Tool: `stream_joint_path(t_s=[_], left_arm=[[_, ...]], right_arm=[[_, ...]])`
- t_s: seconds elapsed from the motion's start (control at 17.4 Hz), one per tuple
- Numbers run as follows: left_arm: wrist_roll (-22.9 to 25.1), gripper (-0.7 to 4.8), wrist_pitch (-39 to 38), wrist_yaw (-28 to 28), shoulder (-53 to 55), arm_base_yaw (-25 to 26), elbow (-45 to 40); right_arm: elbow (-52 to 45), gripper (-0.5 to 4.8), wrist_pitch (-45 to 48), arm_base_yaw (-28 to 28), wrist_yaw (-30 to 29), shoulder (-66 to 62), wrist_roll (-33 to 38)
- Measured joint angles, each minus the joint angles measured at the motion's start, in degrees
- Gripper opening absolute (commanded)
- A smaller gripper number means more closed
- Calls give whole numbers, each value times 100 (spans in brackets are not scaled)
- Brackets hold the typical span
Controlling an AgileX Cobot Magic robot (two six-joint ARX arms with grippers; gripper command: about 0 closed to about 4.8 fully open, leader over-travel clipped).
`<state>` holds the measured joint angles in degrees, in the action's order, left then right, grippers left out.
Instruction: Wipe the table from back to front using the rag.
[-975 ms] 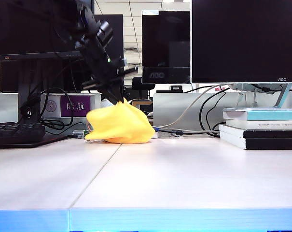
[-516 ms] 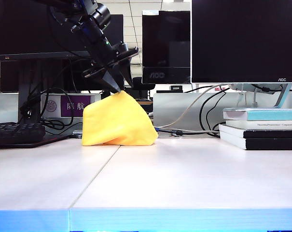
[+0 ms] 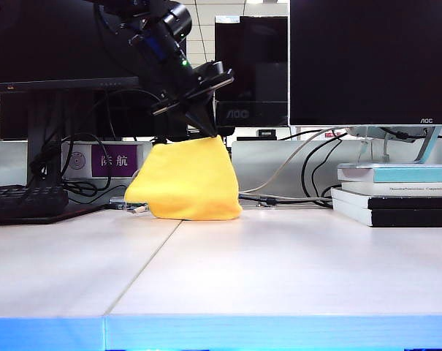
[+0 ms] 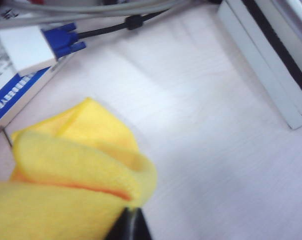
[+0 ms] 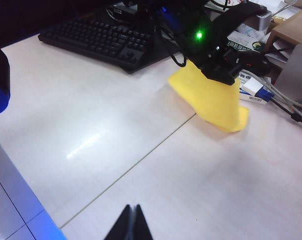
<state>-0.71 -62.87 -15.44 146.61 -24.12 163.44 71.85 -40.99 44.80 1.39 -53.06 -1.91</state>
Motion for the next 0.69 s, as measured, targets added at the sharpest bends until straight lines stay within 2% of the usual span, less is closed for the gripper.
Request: stream_joint_path(t_s=[0.11,0.17,0.23,0.29,0.34,0.46,0.52,0.63,0.69], left_arm=[[-9,427,2,0,-39,-33,0],[-9,461,4,2,-61,-33,0],[-7,461,0,15,-85,-35,0],[-9,449,2,22,-103,-35,0],[4,410,-2,44,-157,-35,0],[4,-9,-4,48,-299,-37,0],[11,6,4,48,-387,-37,0],[133,1,26,66,-551,-61,9],[160,41,74,57,-660,-87,9]], right_arm=[[0,-5,-2,0,0,0,0],[0,-5,2,0,-2,0,0],[-2,-5,-2,0,0,0,0],[0,-5,2,0,0,0,0],[-2,-5,0,0,0,0,0],[0,-5,0,0,0,0,0],[0,-5,0,0,2,0,0],[0,-5,0,0,0,0,0],[0,-5,0,0,0,0,-2]])
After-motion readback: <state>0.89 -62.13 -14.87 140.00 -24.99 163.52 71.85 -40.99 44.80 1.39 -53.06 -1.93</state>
